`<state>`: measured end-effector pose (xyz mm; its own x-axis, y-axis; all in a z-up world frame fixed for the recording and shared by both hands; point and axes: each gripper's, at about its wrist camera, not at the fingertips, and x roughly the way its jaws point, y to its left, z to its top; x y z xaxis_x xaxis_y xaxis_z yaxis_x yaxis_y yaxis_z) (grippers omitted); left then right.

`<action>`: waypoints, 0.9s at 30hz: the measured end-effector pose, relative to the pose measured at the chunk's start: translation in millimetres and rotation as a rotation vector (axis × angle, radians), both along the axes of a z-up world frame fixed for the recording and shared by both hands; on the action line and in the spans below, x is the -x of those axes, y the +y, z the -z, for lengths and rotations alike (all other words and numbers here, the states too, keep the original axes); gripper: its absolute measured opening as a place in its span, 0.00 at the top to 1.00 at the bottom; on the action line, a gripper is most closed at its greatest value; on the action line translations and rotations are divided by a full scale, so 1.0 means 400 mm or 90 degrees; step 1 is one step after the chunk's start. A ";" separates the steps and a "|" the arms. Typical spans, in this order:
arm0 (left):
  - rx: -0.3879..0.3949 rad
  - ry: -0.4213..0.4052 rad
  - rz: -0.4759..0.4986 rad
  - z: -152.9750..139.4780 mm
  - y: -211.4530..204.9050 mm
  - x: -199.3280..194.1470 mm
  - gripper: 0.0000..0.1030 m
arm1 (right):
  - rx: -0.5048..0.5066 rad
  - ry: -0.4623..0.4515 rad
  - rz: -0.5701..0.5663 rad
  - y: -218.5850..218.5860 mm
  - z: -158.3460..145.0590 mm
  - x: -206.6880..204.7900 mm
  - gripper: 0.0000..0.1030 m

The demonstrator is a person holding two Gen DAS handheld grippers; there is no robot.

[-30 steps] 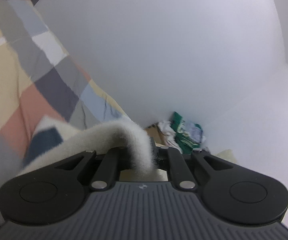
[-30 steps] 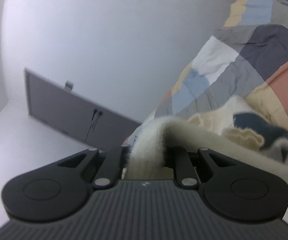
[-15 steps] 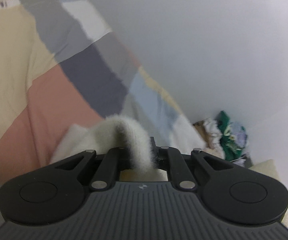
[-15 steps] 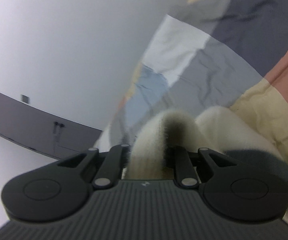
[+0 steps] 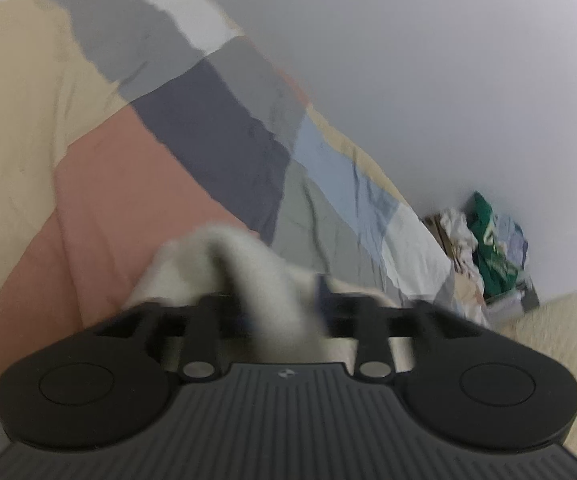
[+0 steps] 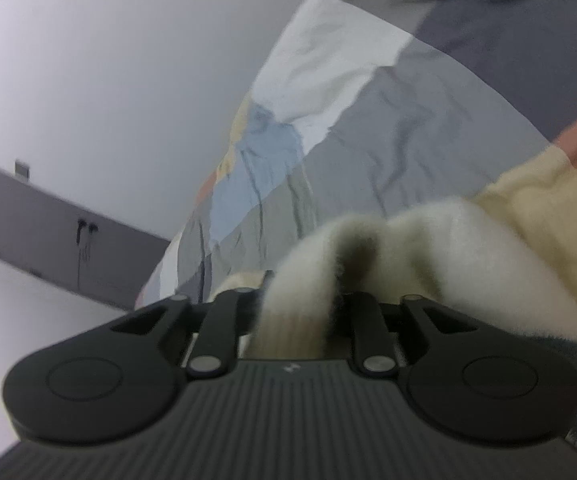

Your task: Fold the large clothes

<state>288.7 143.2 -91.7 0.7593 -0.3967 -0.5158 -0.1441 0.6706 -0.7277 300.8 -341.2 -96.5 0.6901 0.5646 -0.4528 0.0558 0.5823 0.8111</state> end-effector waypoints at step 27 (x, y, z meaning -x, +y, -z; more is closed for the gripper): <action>-0.322 0.061 -0.011 -0.031 -0.052 0.092 0.28 | 0.413 -0.121 -0.035 0.104 -0.112 0.097 0.39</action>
